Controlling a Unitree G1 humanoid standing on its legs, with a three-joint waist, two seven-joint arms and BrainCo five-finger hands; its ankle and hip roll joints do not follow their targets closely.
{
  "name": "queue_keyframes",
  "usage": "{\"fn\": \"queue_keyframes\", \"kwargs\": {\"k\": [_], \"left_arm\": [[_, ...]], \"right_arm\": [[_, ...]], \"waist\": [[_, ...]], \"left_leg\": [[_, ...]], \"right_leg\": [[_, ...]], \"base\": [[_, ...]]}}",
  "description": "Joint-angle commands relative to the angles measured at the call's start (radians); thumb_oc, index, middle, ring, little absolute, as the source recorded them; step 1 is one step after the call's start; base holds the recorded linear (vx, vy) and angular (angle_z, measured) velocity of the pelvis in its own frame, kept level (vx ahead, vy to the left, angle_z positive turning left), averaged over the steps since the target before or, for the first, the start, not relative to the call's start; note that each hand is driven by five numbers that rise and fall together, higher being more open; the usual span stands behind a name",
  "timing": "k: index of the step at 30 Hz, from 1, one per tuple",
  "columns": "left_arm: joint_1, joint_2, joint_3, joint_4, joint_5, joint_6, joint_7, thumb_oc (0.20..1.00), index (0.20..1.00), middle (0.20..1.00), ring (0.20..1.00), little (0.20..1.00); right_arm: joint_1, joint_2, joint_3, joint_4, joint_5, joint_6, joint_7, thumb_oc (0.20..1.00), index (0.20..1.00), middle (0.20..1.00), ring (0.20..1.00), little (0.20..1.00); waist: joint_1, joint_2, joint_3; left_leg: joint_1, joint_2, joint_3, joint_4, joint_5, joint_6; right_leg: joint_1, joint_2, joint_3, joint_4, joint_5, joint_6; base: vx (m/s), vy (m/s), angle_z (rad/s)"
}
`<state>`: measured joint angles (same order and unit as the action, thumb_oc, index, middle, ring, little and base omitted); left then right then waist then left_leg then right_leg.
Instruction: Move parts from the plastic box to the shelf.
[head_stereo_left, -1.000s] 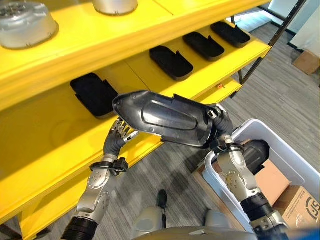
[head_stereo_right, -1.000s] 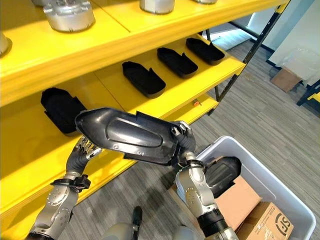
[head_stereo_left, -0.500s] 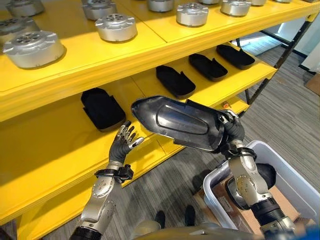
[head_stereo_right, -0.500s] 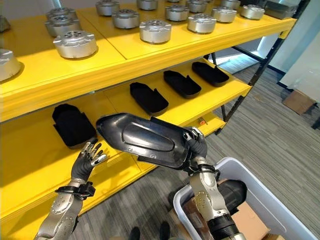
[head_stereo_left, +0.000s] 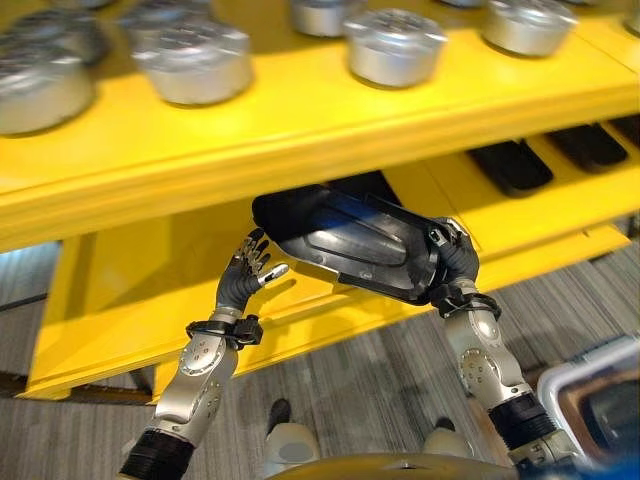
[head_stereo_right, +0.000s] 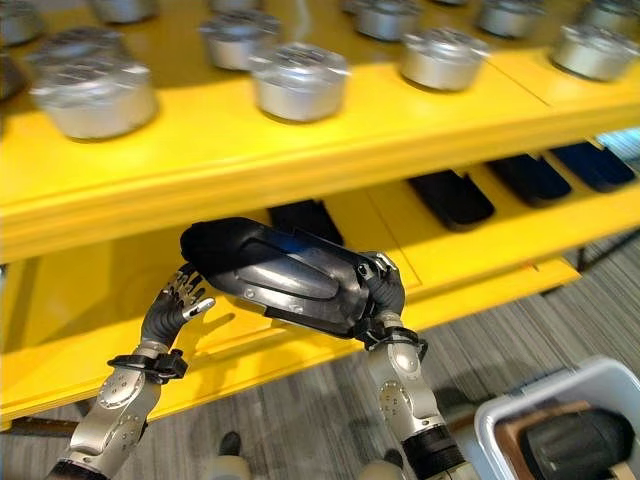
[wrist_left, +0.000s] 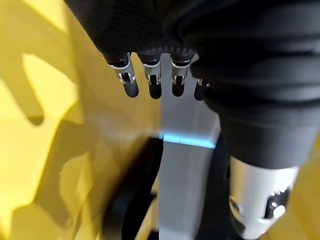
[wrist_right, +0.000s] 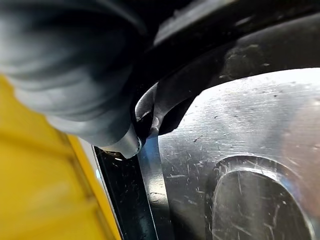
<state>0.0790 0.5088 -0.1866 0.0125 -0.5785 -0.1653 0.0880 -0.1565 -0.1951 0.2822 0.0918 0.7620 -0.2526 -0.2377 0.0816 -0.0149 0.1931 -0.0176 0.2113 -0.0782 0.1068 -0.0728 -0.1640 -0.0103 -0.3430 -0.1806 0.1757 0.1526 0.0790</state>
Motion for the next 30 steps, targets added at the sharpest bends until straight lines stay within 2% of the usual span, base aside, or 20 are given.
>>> {"fn": "queue_keyframes", "kwargs": {"k": [1, 3, 10, 17, 18, 19, 23, 24, 26, 30], "left_arm": [[-0.020, -0.041, -0.003, -0.076, -0.003, -0.061, -0.013, 1.000, 1.000, 1.000, 1.000, 1.000], [-0.015, -0.030, -0.005, -0.080, -0.008, -0.060, -0.012, 1.000, 1.000, 1.000, 1.000, 1.000], [-0.010, -0.006, 0.004, -0.088, -0.015, -0.057, -0.009, 1.000, 1.000, 1.000, 1.000, 1.000], [-0.010, -0.006, 0.004, -0.088, -0.015, -0.056, -0.009, 1.000, 1.000, 1.000, 1.000, 1.000], [-0.013, 0.006, -0.005, -0.089, -0.023, -0.048, 0.000, 1.000, 1.000, 1.000, 1.000, 1.000], [-0.006, 0.021, 0.004, -0.089, -0.028, -0.045, 0.008, 1.000, 1.000, 1.000, 1.000, 1.000], [-0.010, 0.037, 0.020, -0.082, -0.039, -0.052, 0.022, 1.000, 1.000, 1.000, 1.000, 1.000], [-0.018, 0.045, 0.023, -0.072, -0.043, -0.055, 0.028, 1.000, 1.000, 1.000, 1.000, 1.000], [-0.024, 0.048, 0.024, -0.069, -0.046, -0.057, 0.032, 1.000, 1.000, 1.000, 1.000, 1.000], [-0.054, 0.065, 0.009, -0.061, -0.062, -0.068, 0.038, 1.000, 1.000, 1.000, 1.000, 1.000]], "right_arm": [[-0.054, -0.029, -0.044, -0.045, -0.007, -0.058, 0.018, 0.200, 0.200, 0.200, 0.200, 0.200], [-0.085, -0.018, -0.020, -0.021, -0.006, -0.042, 0.022, 0.200, 0.200, 0.200, 0.200, 0.200], [-0.159, 0.006, 0.018, 0.040, -0.010, -0.026, 0.017, 0.200, 0.200, 0.200, 0.200, 0.200], [-0.159, 0.006, 0.018, 0.040, -0.010, -0.026, 0.017, 0.200, 0.200, 0.200, 0.200, 0.200], [-0.215, 0.067, 0.054, 0.132, 0.040, -0.018, 0.007, 0.200, 0.200, 0.200, 0.200, 0.200], [-0.273, 0.104, 0.078, 0.209, 0.063, -0.010, 0.003, 0.200, 0.200, 0.200, 0.200, 0.200], [-0.347, 0.151, 0.090, 0.300, 0.095, -0.007, -0.004, 0.200, 0.200, 0.200, 0.200, 0.200], [-0.391, 0.173, 0.084, 0.342, 0.114, -0.010, -0.012, 0.200, 0.200, 0.200, 0.200, 0.200], [-0.417, 0.173, 0.076, 0.354, 0.121, -0.010, -0.012, 0.200, 0.200, 0.200, 0.200, 0.200], [-0.543, 0.189, 0.042, 0.428, 0.139, -0.020, -0.034, 0.200, 0.200, 0.200, 0.200, 0.200]], "waist": [[-0.045, 0.005, -0.037], [-0.025, -0.015, -0.025], [0.025, -0.046, -0.006], [0.024, -0.046, -0.006], [0.073, -0.059, -0.002], [0.103, -0.062, 0.001], [0.145, -0.058, 0.018], [0.167, -0.052, 0.031], [0.173, -0.048, 0.038], [0.219, -0.026, 0.065]], "left_leg": [[-0.006, 0.043, 0.039, -0.044, 0.088, 0.033], [-0.017, 0.016, 0.040, -0.021, 0.066, 0.041], [-0.044, -0.017, 0.027, 0.014, 0.048, 0.050], [-0.044, -0.017, 0.026, 0.014, 0.048, 0.050], [-0.067, -0.036, -0.004, 0.025, 0.047, 0.052], [-0.084, -0.046, -0.025, 0.038, 0.045, 0.055], [-0.122, -0.066, -0.061, 0.079, 0.038, 0.056], [-0.144, -0.078, -0.081, 0.109, 0.034, 0.054], [-0.159, -0.081, -0.089, 0.125, 0.029, 0.055], [-0.229, -0.096, -0.124, 0.212, 0.012, 0.058]], "right_leg": [[-0.060, 0.013, -0.016, 0.148, -0.215, 0.094], [-0.035, -0.012, -0.030, 0.112, -0.191, 0.110], [-0.008, -0.032, -0.052, 0.089, -0.177, 0.122], [-0.008, -0.032, -0.052, 0.088, -0.177, 0.122], [0.015, -0.037, -0.085, 0.085, -0.177, 0.121], [0.023, -0.039, -0.102, 0.090, -0.181, 0.120], [0.021, -0.047, -0.126, 0.116, -0.194, 0.117], [0.017, -0.050, -0.133, 0.134, -0.202, 0.112], [0.011, -0.050, -0.135, 0.145, -0.207, 0.110], [-0.017, -0.057, -0.150, 0.203, -0.230, 0.105]], "base": [[0.04, 0.196, 0.09], [0.02, 0.145, 0.03], [0.00, 0.030, -0.02], [0.00, -0.006, 0.01], [0.00, -0.055, -0.07], [0.00, -0.063, 0.07], [-0.04, -0.026, 0.58], [-0.08, -0.018, 0.27], [-0.05, -0.007, 0.53], [-0.06, 0.007, 0.27]]}}
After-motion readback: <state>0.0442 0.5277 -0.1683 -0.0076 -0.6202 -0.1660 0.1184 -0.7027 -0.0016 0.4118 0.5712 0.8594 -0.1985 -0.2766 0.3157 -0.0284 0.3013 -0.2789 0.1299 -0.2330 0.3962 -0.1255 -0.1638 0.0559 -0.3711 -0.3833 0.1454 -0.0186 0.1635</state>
